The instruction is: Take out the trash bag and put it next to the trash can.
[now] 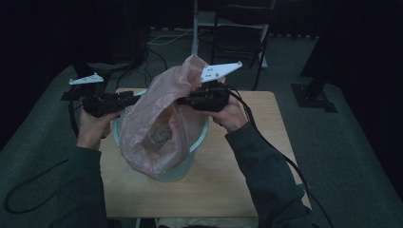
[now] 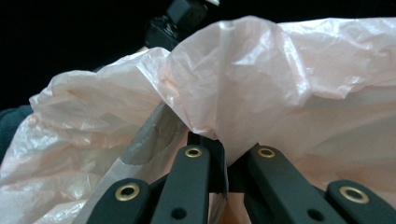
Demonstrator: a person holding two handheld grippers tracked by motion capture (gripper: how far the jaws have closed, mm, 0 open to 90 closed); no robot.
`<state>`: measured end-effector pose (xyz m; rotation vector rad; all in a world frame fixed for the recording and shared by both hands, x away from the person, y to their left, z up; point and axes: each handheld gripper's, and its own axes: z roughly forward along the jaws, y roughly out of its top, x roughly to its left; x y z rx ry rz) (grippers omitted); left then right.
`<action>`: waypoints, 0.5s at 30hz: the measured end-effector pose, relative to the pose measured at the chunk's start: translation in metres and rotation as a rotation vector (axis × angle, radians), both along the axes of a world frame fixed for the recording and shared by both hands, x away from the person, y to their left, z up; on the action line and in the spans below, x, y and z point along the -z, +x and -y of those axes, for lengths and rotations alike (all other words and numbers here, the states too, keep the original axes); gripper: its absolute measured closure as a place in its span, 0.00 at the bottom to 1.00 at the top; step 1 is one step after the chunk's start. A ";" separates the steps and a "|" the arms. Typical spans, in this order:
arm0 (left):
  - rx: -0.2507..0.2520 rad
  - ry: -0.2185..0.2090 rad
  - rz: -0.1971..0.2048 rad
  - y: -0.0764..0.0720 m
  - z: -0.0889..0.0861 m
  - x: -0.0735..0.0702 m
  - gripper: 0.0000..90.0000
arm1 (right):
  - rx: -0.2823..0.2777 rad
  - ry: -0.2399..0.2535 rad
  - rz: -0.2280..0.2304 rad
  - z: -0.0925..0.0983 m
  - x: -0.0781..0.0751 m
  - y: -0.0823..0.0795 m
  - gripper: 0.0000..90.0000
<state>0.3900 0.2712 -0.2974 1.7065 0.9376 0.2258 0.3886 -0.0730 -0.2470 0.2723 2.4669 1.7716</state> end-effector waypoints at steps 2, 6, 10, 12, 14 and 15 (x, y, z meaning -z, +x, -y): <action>0.000 0.003 0.001 0.000 0.000 0.000 0.53 | -0.007 0.009 0.005 0.002 -0.003 -0.001 0.99; 0.000 0.002 0.002 0.000 0.000 0.000 0.53 | -0.015 0.024 0.013 0.006 -0.006 -0.004 0.99; 0.002 -0.003 0.005 0.000 0.000 0.000 0.53 | -0.022 0.032 0.013 0.008 -0.009 -0.006 0.99; 0.002 -0.004 0.006 0.000 0.001 0.000 0.53 | -0.025 0.021 0.005 0.007 -0.007 -0.007 0.99; 0.001 -0.008 0.004 0.000 0.001 0.000 0.53 | -0.036 -0.015 0.000 0.002 -0.002 -0.008 0.99; 0.001 -0.008 0.003 0.000 0.002 0.000 0.53 | -0.045 -0.033 -0.001 -0.001 0.001 -0.010 0.99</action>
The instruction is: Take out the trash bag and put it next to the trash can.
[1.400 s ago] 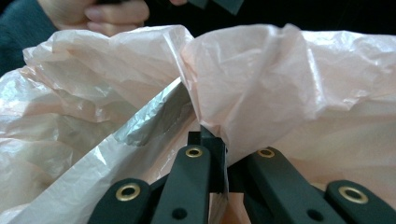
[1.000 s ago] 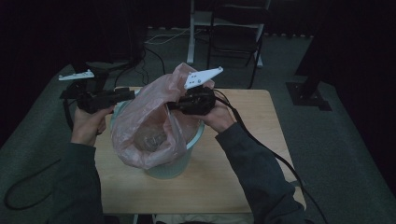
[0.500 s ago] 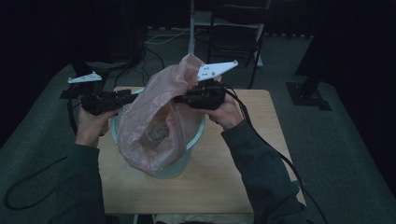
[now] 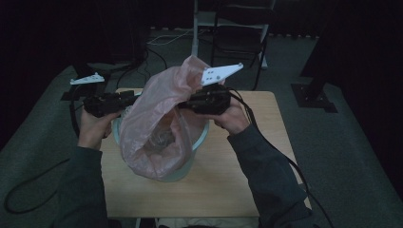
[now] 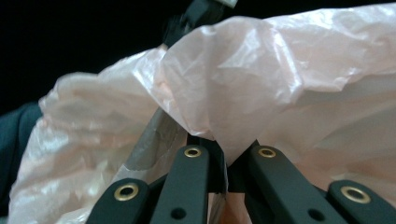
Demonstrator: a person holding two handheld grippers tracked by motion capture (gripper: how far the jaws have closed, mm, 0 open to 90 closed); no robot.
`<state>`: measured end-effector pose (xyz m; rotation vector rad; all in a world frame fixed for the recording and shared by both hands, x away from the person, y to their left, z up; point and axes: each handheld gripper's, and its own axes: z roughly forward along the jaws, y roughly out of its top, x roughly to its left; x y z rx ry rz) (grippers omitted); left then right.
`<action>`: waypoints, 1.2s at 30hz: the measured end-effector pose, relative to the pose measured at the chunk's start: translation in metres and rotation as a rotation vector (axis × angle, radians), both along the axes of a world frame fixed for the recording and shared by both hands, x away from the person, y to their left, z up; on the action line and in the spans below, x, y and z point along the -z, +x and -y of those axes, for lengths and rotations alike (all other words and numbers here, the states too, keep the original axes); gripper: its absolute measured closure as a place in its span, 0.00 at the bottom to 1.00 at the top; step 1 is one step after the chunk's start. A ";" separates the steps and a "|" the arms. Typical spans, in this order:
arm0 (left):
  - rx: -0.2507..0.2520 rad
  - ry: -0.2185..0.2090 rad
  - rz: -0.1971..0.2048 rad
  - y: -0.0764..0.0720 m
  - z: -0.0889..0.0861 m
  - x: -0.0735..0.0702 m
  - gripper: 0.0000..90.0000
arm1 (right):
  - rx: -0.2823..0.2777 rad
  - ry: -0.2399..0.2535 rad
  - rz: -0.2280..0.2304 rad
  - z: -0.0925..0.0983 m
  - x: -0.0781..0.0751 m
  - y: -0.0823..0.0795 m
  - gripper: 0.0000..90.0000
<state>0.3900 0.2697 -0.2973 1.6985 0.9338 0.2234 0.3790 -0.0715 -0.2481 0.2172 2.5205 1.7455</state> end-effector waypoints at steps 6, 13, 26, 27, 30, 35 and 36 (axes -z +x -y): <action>0.003 0.003 0.003 -0.001 -0.001 0.000 0.53 | -0.050 -0.046 -0.001 -0.009 0.007 -0.010 0.98; -0.001 -0.009 0.001 0.000 -0.003 0.000 0.53 | -0.055 0.029 -0.010 0.009 -0.011 -0.013 0.98; 0.003 -0.004 -0.005 0.003 0.001 0.001 0.53 | 0.125 0.062 0.054 0.034 -0.028 -0.005 0.98; 0.002 -0.003 -0.005 0.003 0.001 0.001 0.53 | 0.152 0.056 0.070 0.034 -0.028 -0.005 0.98; 0.001 -0.007 -0.002 0.002 0.001 0.001 0.53 | 0.199 0.051 0.091 0.036 -0.029 -0.004 0.98; -0.003 -0.008 0.002 0.001 -0.001 0.000 0.53 | 0.303 0.042 0.154 0.039 -0.031 -0.004 0.98; -0.003 -0.009 0.002 0.001 -0.002 0.000 0.53 | 0.329 0.044 0.164 0.041 -0.032 -0.004 0.98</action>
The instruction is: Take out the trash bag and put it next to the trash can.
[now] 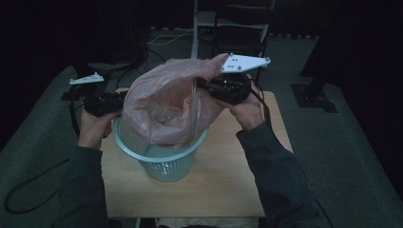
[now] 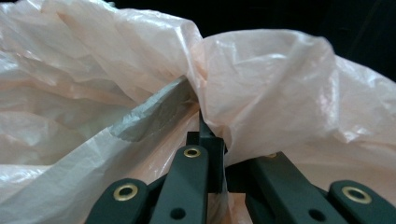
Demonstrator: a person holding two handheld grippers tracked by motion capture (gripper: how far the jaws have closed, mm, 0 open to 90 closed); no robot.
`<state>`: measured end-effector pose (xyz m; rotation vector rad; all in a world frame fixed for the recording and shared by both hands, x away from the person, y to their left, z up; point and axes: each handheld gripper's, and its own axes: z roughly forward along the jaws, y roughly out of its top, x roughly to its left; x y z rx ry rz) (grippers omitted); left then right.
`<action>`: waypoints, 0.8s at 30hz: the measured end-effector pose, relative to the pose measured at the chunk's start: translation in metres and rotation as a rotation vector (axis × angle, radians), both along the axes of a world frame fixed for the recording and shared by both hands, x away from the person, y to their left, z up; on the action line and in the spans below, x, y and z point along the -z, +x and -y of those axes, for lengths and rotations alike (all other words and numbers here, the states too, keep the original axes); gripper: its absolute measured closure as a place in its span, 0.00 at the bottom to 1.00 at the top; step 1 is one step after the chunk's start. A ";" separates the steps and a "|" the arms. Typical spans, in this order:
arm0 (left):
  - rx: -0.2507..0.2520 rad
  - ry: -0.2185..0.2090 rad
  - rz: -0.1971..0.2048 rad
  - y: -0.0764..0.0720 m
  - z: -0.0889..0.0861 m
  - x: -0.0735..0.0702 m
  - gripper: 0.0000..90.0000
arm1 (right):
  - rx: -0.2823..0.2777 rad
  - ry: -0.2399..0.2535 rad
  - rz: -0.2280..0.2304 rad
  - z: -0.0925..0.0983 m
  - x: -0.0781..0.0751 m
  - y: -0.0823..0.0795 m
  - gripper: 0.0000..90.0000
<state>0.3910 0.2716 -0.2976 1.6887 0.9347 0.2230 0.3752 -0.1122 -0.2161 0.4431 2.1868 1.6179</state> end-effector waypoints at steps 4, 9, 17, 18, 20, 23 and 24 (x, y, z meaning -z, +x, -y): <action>-0.003 0.002 0.001 0.000 -0.001 0.000 0.53 | 0.026 -0.003 0.012 0.002 -0.001 0.001 0.98; -0.003 0.000 0.000 0.000 -0.001 0.001 0.53 | 0.069 -0.002 0.032 0.008 -0.005 0.001 0.98; -0.003 -0.002 -0.006 0.000 -0.001 0.004 0.53 | 0.064 -0.013 0.059 0.013 -0.007 -0.009 0.97; -0.003 -0.004 -0.006 0.000 -0.002 0.004 0.53 | 0.052 -0.016 0.062 0.013 -0.007 -0.011 0.97; -0.005 -0.003 -0.006 -0.001 -0.002 0.004 0.53 | 0.043 -0.027 0.072 0.013 -0.008 -0.016 0.97; -0.007 -0.008 -0.004 -0.001 -0.003 0.004 0.53 | 0.037 -0.036 0.083 0.013 -0.008 -0.019 0.97; -0.006 -0.007 -0.005 -0.001 -0.003 0.003 0.53 | 0.035 -0.044 0.093 0.015 -0.009 -0.022 0.97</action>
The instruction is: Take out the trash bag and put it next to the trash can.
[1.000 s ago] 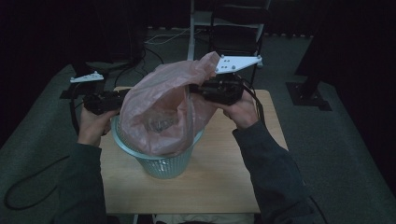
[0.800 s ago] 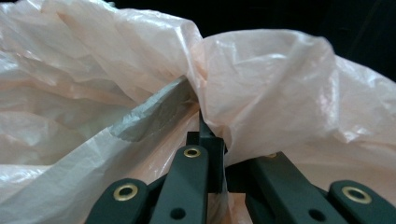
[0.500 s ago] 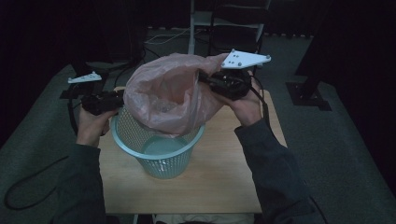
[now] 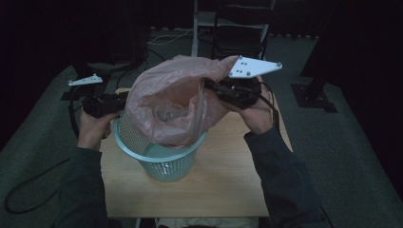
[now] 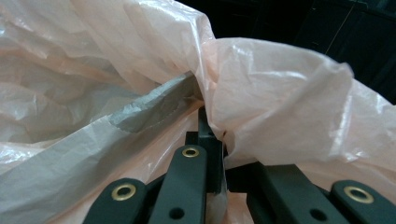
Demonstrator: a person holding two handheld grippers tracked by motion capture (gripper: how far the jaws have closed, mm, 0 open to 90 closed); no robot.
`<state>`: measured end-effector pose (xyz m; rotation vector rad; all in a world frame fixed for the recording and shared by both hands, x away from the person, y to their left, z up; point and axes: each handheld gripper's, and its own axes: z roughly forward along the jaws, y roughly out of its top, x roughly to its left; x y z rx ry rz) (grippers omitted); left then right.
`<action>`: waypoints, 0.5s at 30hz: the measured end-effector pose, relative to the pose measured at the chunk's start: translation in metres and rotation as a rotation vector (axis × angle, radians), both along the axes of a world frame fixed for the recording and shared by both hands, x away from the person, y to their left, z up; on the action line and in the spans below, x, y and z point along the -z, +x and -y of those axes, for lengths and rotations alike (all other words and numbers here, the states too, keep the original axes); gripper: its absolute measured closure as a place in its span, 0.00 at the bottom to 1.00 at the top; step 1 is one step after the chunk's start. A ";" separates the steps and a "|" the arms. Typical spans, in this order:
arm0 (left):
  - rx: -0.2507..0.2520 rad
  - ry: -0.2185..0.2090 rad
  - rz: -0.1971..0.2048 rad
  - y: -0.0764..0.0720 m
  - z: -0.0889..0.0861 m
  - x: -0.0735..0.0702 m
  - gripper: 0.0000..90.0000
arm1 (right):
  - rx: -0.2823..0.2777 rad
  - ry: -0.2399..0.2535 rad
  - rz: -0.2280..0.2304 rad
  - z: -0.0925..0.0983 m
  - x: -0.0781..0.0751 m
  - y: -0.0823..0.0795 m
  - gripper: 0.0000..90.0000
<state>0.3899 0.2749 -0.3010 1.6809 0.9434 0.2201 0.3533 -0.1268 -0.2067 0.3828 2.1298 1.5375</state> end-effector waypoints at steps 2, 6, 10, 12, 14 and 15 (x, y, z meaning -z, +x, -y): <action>-0.001 -0.002 0.000 0.000 0.000 0.000 0.53 | -0.002 0.000 0.002 0.002 -0.002 -0.001 0.97; 0.002 0.000 -0.002 0.001 0.001 0.000 0.53 | -0.004 0.002 0.006 0.008 -0.004 -0.002 0.97; 0.004 0.001 -0.003 0.001 0.002 0.001 0.53 | -0.028 0.026 -0.012 0.017 -0.002 -0.001 0.97; 0.004 0.001 -0.003 0.001 0.003 0.001 0.53 | -0.022 0.030 -0.017 0.023 0.000 0.000 0.97; 0.005 0.001 -0.004 0.002 0.003 0.001 0.53 | -0.016 0.036 -0.019 0.029 0.001 0.001 0.97; 0.006 0.002 -0.004 0.002 0.003 0.001 0.53 | -0.017 0.045 -0.026 0.032 0.001 0.001 0.97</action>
